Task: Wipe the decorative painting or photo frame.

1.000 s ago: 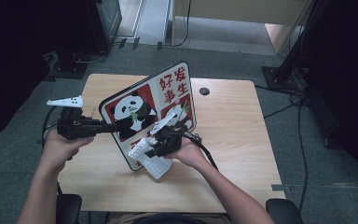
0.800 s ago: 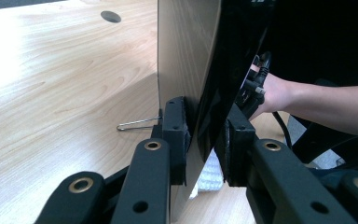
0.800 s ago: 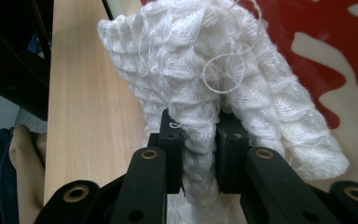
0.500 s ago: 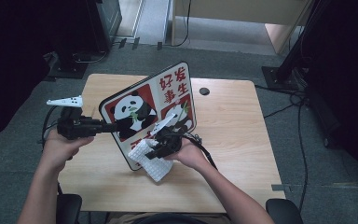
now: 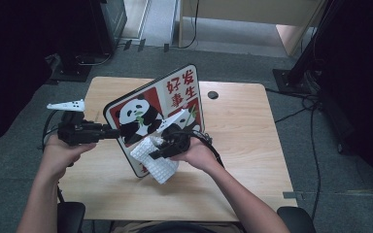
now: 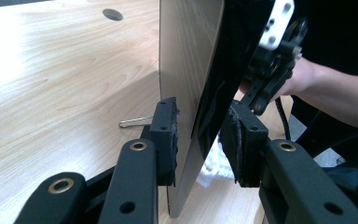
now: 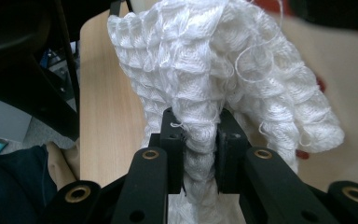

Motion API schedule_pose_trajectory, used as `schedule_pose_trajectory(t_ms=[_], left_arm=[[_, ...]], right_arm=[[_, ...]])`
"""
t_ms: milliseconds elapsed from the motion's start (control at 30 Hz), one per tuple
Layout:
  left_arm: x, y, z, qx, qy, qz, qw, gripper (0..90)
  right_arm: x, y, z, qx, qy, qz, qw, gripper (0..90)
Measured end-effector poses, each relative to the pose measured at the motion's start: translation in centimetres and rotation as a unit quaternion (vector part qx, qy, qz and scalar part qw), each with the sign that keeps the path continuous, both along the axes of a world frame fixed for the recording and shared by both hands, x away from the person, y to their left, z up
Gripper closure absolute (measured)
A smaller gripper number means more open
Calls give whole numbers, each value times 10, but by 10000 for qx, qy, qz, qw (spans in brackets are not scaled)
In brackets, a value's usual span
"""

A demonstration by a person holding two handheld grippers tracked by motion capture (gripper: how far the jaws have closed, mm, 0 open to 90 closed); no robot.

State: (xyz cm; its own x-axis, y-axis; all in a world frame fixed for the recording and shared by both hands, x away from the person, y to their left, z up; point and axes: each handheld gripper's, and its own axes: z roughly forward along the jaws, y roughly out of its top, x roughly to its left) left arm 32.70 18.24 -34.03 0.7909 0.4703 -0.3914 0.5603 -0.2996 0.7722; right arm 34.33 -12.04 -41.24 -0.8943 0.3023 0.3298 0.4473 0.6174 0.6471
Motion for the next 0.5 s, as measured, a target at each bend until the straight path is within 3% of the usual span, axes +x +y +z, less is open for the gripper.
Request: schedule_pose_trajectory(t_ms=[233, 500], left_arm=[[-2, 5, 1, 10, -34, 74, 10000, 664], [-5, 9, 2, 38, -23, 44, 10000, 689]], right_arm=[[7, -2, 22, 184, -51, -62, 9998, 770], [11, 0, 43, 160, -154, -55, 9997, 770]])
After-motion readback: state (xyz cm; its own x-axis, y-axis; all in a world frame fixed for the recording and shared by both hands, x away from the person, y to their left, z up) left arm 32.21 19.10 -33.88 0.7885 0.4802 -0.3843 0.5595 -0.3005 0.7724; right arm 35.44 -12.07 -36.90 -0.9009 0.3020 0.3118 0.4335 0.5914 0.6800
